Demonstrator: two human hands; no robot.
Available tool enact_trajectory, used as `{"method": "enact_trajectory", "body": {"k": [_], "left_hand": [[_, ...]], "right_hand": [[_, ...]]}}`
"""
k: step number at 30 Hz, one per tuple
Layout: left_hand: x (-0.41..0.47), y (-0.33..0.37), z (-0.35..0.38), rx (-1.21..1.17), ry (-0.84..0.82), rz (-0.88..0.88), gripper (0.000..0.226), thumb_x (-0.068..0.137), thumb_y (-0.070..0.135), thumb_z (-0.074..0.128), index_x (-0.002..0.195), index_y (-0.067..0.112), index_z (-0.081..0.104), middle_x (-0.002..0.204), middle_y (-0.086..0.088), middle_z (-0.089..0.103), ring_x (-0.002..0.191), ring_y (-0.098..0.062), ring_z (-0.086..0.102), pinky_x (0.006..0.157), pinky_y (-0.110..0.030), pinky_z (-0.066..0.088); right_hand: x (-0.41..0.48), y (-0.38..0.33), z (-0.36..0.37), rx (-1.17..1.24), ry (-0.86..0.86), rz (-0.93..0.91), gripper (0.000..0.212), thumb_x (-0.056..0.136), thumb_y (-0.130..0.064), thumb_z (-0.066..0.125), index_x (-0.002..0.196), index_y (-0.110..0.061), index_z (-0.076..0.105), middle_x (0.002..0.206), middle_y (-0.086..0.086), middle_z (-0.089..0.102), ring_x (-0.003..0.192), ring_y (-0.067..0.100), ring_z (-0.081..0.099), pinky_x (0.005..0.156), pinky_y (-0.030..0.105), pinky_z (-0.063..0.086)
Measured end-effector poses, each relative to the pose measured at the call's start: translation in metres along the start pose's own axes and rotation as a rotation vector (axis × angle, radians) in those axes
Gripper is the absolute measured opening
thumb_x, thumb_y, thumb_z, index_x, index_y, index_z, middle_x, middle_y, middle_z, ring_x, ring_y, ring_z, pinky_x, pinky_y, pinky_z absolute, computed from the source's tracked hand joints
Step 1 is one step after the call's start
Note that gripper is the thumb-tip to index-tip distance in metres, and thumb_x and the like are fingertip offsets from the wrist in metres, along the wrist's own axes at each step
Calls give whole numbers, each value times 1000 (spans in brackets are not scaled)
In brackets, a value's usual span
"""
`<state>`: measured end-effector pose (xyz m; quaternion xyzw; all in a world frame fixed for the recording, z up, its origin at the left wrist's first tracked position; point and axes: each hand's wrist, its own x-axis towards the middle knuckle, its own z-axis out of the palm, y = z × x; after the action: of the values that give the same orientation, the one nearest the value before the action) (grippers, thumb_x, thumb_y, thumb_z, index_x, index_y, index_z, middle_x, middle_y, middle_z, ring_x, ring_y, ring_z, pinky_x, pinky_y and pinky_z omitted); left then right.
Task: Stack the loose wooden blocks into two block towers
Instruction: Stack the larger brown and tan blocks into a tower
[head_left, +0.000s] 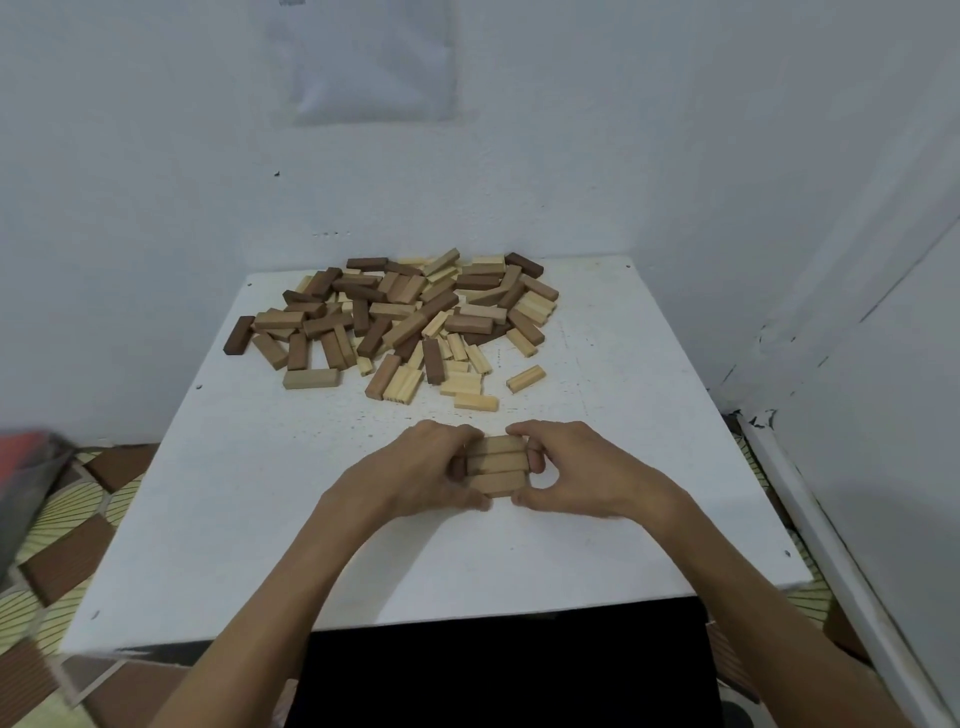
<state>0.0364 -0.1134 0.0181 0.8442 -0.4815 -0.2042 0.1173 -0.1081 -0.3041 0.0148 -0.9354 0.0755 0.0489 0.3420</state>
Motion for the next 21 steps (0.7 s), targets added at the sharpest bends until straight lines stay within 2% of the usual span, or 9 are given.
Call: {"method": "enact_trajectory", "body": {"k": [4,9,12,18,21], "left_hand": [[4,1,-2,22,-21,-21,71,77,56,83,131,18,58,102,0,62,93,-17,55,84,-45,53],[4,5,-4,88,-41,-28,72,80,61,78,133,19,56,101,-1,58,95,-18,52,83,-42,52],[4,5,-4,50,-30,-36,78,77,61,81,138,21,54,105,0,58,98,-18,50,86,-41,52],[2,3,-2,-67,2,-28,77,71,53,89,132,16,60,97,2,64,90,-14,56,85,-44,55],[2,2,-6,-89,-36,-13,74,75,44,89,136,17,57,95,4,63,86,-11,58,84,-44,56]], "right_hand": [[0,0,-1,22,-5,5,77,85,-37,82,152,-21,47,95,-15,59,86,-10,51,72,9,38],[1,-3,-3,9,-25,15,81,86,-39,82,155,-21,44,95,-15,60,86,-2,52,74,12,36],[2,-2,-4,1,-37,19,81,86,-39,82,155,-21,44,94,-16,59,86,-1,51,75,13,36],[2,-2,-3,-16,-40,21,80,88,-37,80,156,-19,42,94,-18,56,86,-4,50,72,10,35],[2,-4,-4,-22,-48,18,79,88,-36,81,155,-19,43,94,-17,56,86,-2,51,72,11,36]]}}
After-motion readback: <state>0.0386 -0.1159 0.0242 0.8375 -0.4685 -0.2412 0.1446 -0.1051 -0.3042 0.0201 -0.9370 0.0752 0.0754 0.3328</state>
